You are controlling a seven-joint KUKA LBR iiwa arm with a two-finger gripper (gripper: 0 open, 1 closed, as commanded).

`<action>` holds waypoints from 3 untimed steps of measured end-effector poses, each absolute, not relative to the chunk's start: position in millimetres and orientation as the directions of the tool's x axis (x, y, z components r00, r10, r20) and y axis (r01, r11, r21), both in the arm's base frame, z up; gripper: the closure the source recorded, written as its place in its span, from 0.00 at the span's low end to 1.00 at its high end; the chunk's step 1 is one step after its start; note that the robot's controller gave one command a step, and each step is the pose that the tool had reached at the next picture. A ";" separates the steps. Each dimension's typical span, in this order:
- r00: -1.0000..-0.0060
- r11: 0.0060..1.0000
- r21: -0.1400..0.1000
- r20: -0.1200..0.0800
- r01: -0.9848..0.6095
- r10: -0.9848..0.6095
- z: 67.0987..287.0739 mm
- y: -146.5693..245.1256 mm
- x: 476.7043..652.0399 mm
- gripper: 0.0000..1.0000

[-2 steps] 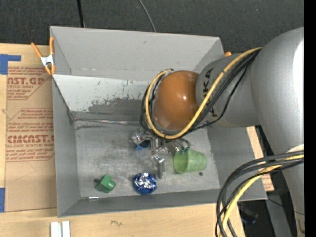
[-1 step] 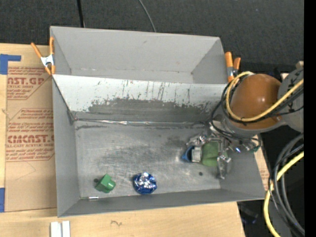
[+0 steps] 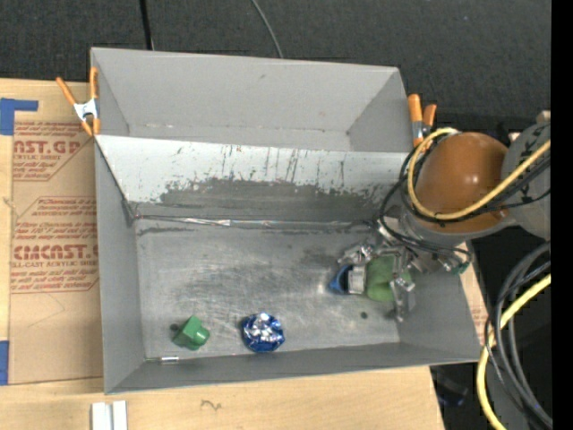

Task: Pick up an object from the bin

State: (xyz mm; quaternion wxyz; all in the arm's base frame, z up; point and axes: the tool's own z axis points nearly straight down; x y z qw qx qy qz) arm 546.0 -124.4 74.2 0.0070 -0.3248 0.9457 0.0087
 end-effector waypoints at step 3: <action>-0.785 0.785 -0.007 -0.007 -0.620 -0.620 200.5 -110.9 550.8 1.00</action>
Offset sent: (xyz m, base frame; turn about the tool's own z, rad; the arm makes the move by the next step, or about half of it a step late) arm -0.0001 0.0000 0.0072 -0.0001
